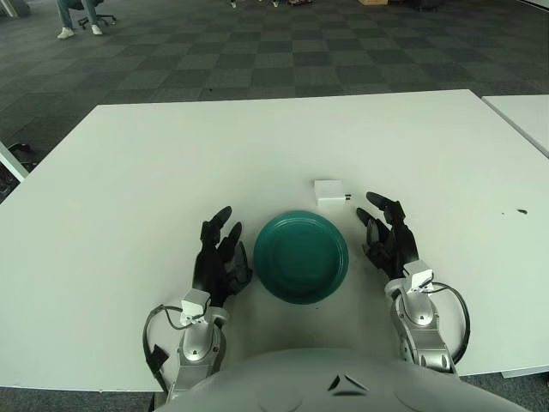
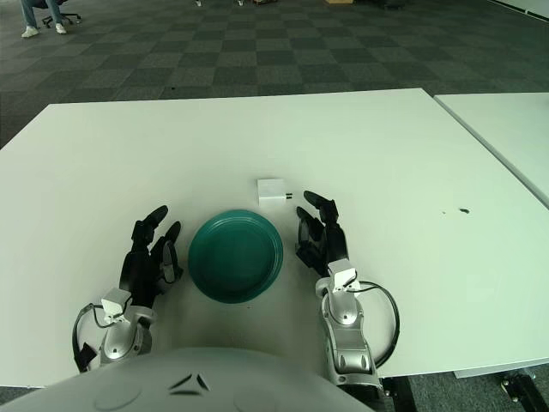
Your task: Put the charger into the plate.
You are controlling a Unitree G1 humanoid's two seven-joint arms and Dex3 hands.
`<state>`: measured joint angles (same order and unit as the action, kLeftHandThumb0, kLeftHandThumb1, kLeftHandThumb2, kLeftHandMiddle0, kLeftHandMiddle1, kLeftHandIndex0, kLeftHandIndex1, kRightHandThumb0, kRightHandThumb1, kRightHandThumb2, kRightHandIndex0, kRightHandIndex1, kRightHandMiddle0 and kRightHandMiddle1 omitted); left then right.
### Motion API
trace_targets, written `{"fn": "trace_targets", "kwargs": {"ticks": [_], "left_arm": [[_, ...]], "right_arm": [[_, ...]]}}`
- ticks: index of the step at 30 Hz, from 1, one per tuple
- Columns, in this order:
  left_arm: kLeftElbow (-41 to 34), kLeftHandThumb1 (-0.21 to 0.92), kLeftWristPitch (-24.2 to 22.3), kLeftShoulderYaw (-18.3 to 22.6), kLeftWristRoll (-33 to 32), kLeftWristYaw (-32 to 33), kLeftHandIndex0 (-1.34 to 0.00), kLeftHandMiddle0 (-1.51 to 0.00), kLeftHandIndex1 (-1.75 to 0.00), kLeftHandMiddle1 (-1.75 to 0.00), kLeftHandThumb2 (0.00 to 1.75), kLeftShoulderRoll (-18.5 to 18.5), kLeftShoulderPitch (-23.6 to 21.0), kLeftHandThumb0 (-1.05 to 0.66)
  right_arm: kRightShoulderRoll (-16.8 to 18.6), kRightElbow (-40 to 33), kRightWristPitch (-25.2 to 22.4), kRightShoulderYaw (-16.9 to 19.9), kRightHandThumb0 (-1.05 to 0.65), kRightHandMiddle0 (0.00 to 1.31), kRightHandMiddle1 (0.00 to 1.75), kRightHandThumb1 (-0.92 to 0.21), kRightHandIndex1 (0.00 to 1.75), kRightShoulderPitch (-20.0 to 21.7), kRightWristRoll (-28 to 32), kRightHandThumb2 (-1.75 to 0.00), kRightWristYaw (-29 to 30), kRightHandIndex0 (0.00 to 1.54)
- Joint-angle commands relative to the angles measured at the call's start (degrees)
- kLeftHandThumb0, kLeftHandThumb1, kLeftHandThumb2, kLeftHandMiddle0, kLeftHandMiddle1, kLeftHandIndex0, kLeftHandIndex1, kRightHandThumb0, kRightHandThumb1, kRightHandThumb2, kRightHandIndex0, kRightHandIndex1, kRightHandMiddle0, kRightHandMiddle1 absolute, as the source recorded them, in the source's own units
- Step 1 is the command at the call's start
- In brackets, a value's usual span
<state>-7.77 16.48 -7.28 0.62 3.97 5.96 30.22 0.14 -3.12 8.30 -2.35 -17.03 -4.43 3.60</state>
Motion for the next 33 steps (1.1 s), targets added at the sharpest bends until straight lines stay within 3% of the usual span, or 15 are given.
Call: {"fn": "trace_targets", "kwargs": {"ticks": [1, 3, 6, 9, 17, 23, 26, 33], "left_arm": [[1.6, 0.92, -1.9, 0.2, -0.4, -0.4, -0.03, -0.54, -0.84, -0.02, 0.96, -0.3, 1.0, -0.91], [1.8, 0.92, -1.8, 0.1, -0.3, -0.4, -0.02, -0.54, -0.84, -0.02, 0.96, -0.3, 0.9, -0.90], [1.9, 0.92, -1.9, 0.0, -0.2, -0.3, -0.02, -0.54, -0.85, -0.02, 0.96, -0.2, 0.9, -0.90], [1.9, 0.92, -1.9, -0.1, -0.1, -0.2, -0.04, -0.54, -0.86, -0.02, 0.96, -0.1, 0.9, -0.90], [2.7, 0.92, -1.8, 0.1, -0.4, -0.5, -0.06, -0.58, -0.88, -0.04, 0.95, -0.1, 0.4, -0.90], [3.7, 0.92, -0.9, 0.0, -0.5, -1.0, -0.07, -0.59, -0.89, -0.04, 0.95, -0.2, -0.3, -0.89], [3.8, 0.92, -0.8, 0.1, -0.4, -1.1, -0.07, -0.59, -0.89, -0.04, 0.95, -0.2, -0.5, -0.89], [3.3, 0.92, -0.7, -0.3, 1.0, -0.1, -0.08, -0.59, -0.90, -0.04, 0.95, 0.3, -0.4, -0.89]], "right_arm": [[-2.6, 3.3, -3.1, 1.9, -0.65, 0.00, 0.82, -0.92, 0.11, 2.3, -2.3, -0.80, 1.0, 0.54], [-3.9, 4.7, -2.7, 2.5, -0.66, 0.00, 0.79, -0.92, 0.10, 4.2, -3.8, -0.80, 1.6, 0.52], [-8.1, 5.9, -2.0, 0.7, -0.67, 0.00, 0.76, -0.92, 0.09, 8.9, -14.0, -0.77, 5.8, 0.51], [-10.6, 7.1, -1.6, -1.2, -0.68, 0.00, 0.74, -0.92, 0.08, 12.3, -20.4, -0.67, 8.1, 0.50], [-14.5, 8.4, -6.2, -7.4, -0.67, 0.00, 0.71, -0.92, 0.03, 21.8, -36.1, -0.47, 12.3, 0.43], [-17.1, 7.5, -11.1, -11.3, -0.67, 0.00, 0.70, -0.92, 0.01, 25.3, -43.3, -0.45, 8.7, 0.39], [-18.2, 6.2, -14.8, -13.6, -0.66, 0.00, 0.69, -0.92, 0.00, 27.5, -47.3, -0.45, 3.8, 0.37], [-19.4, 6.9, -17.7, -18.4, -0.68, 0.00, 0.65, -0.92, 0.00, 32.1, -53.1, -0.49, -2.2, 0.35]]}}
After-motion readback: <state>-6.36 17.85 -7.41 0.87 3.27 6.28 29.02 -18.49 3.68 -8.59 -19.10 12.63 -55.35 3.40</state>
